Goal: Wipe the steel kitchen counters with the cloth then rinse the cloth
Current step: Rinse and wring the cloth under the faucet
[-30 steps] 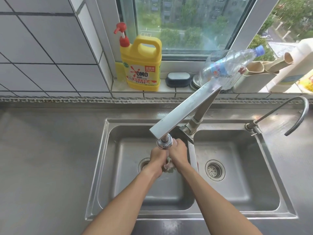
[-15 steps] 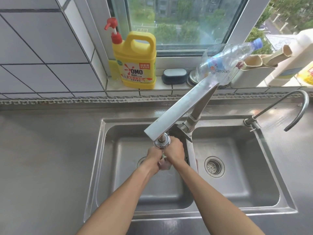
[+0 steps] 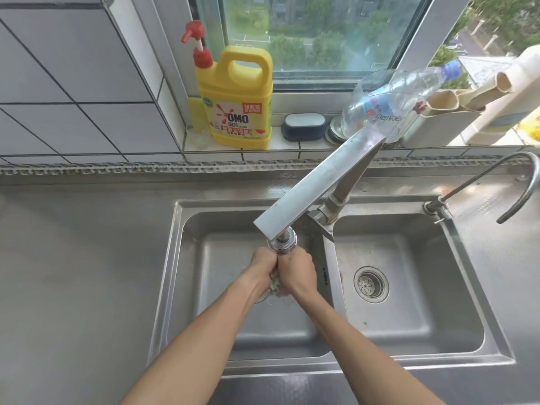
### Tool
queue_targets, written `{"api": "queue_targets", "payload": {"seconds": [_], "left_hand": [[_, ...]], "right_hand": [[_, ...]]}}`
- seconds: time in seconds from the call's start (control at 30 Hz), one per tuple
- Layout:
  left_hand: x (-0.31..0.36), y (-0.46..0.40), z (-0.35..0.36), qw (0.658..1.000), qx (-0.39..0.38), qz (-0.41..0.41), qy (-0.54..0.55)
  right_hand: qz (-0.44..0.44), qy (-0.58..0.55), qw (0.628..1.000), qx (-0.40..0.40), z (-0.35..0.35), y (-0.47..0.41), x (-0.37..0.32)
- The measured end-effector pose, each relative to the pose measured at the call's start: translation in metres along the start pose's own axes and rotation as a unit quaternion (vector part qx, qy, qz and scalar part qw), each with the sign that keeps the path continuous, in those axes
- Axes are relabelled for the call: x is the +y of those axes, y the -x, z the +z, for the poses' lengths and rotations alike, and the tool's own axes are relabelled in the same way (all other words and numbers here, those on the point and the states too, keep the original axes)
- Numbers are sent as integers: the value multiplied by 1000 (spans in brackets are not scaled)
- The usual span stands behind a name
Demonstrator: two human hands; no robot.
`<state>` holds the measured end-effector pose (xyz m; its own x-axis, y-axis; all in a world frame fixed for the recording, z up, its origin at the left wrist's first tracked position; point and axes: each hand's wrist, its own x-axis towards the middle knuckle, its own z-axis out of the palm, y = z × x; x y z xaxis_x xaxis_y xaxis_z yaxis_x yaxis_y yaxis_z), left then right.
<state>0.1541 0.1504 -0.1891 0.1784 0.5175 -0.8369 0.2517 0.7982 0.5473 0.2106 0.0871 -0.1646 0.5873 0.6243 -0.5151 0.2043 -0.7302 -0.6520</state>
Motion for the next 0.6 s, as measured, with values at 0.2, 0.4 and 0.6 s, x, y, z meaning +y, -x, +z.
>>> {"api": "queue_targets", "payload": {"seconds": [0.2,0.4,0.6], "left_hand": [[-6,13,-2,997,-63,-20,-32],[-11,12,-18,989,-60,60,-121],[-21,0,-49,944,5,161,-289]], "right_hand": [[14,33,999,-17,-10,-22,0],[-23,-95,994,-53,-20,-49,20],[-16,-130,976,-176,-34,-41,22]]}}
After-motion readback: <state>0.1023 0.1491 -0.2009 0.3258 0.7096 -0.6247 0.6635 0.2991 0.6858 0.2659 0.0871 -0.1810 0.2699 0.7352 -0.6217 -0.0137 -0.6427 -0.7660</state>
